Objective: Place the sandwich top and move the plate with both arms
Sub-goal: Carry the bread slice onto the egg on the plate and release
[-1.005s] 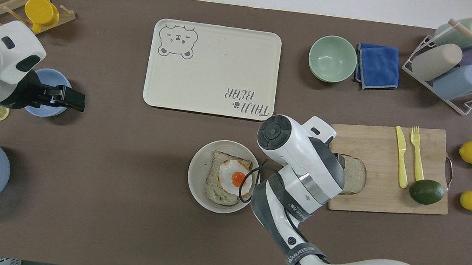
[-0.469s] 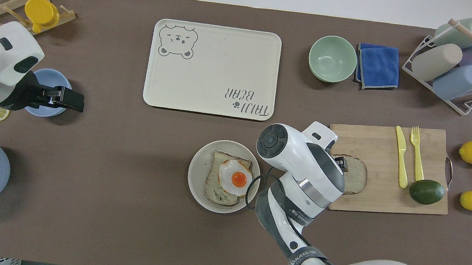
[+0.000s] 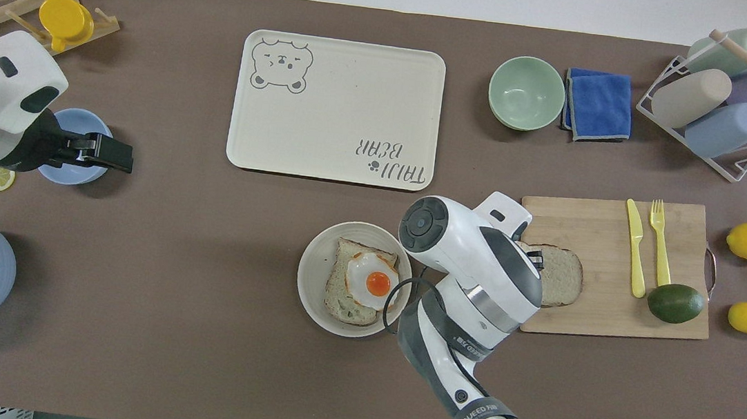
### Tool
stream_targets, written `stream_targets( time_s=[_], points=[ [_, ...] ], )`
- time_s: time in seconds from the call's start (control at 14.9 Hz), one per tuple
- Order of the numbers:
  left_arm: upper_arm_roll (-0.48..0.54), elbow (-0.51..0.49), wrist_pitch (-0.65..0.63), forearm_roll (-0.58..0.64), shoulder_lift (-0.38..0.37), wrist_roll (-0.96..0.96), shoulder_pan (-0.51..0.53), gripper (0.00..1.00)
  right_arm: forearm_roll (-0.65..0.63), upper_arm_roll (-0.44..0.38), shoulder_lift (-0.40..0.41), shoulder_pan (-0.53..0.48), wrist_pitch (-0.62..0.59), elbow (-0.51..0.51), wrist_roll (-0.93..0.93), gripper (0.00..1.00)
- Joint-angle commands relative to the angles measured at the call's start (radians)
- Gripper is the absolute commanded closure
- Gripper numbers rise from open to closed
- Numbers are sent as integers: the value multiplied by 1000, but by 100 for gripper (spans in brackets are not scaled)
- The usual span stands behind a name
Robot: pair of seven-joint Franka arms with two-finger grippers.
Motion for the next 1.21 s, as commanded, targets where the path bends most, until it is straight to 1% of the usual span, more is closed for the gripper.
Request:
stream_targets(
  time_s=[0.0,0.13,0.2,0.27,0.34,0.47,0.54,0.67,0.74,0.8,1.01,1.14],
  points=[
    [8,-26,20,-15,-26,-15,-4,0,-13,45,18,12,-121,134,-18,100],
    [8,-26,23,-15,-26,-15,1,0,-4,101,47,41,-152,250,-21,100],
    [8,-26,26,-15,-26,-13,5,0,18,122,70,58,-158,315,-18,100],
    [8,-29,31,-15,-27,-12,7,0,62,131,85,69,-153,357,-9,100],
    [8,-32,31,-15,-29,-12,7,0,93,138,93,84,-137,366,-1,100],
    [8,-28,28,-15,-27,-15,7,0,180,138,101,115,-36,354,91,100],
    [8,-28,29,-15,-27,-15,7,0,208,138,105,123,-8,338,120,100],
    [9,-31,31,-15,-27,-12,9,0,261,144,107,133,17,339,158,100],
    [9,-28,31,-15,-27,-13,9,0,298,145,107,146,58,339,185,100],
    [9,-26,32,-15,-24,-15,7,0,308,145,109,152,83,339,197,100],
    [9,-25,38,-15,-24,-12,1,0,309,145,110,166,89,368,205,100],
    [8,-20,43,-15,-21,-13,-2,0,311,145,113,166,123,359,208,100]
  ],
)
